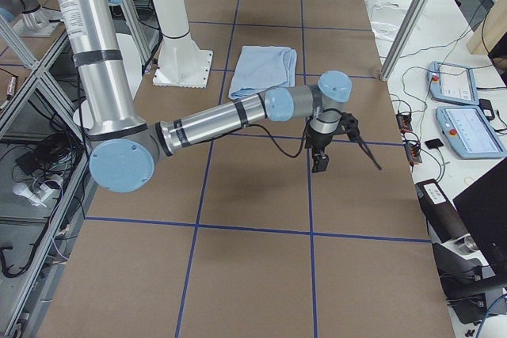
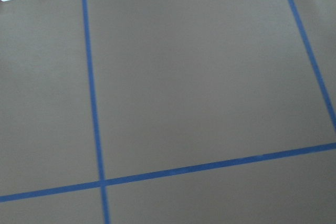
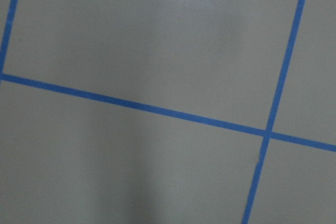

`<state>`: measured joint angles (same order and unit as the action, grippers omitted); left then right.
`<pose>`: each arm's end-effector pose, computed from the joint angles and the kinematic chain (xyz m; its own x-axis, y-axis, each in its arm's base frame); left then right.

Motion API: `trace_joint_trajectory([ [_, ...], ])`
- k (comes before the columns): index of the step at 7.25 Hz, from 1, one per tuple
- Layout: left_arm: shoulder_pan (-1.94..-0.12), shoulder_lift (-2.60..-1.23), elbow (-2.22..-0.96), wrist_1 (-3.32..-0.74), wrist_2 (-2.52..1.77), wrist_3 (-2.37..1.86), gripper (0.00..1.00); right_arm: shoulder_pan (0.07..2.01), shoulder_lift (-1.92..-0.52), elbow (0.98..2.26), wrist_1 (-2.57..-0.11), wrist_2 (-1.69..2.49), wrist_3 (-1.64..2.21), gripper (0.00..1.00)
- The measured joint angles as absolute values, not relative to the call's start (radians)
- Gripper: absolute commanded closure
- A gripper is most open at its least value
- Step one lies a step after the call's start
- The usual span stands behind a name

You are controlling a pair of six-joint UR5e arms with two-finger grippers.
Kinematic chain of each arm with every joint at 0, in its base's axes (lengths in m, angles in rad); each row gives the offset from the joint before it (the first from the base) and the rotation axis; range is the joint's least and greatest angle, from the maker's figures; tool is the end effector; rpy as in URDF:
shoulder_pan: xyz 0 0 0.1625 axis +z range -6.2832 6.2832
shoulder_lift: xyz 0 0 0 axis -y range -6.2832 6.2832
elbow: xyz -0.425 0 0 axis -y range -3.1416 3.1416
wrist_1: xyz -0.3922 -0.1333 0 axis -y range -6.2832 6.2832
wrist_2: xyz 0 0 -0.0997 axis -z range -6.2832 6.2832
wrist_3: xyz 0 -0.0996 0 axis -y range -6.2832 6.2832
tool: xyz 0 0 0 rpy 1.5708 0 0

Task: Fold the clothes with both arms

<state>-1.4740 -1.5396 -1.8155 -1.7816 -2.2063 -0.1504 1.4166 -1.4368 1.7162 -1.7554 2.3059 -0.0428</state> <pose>-0.0261 -0.4988 0.5362 0.7818 0.1815 -0.5965 0.0294 0.9449 0.3260 -0.0172 -0.5438 0.5396 0.7160 -0.2186 0.6630 0.1837 0.9752 0.1231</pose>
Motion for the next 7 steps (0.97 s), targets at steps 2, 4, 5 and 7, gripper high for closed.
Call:
trace_joint_trajectory([
  [2, -1.52, -1.472, -1.762, -1.791, -2.209, -0.08, 0.01, 1.463, -1.505, 1.713, -1.751, 2.316, -0.115, 0.0],
  [4, -1.524, -1.468, -1.738, -1.823, -2.226, -0.091, 0.01, 1.478, -1.528, 1.69, -1.71, 2.316, -0.121, 0.0],
  [5, -1.525, -1.468, -1.73, -1.858, -2.235, -0.092, 0.01, 1.485, -1.55, 1.674, -1.689, 2.314, -0.12, 0.0],
  [7, -1.524, -1.468, -1.708, -1.909, -2.245, -0.095, 0.01, 1.492, -1.555, 1.655, -1.673, 2.315, -0.07, 0.0],
])
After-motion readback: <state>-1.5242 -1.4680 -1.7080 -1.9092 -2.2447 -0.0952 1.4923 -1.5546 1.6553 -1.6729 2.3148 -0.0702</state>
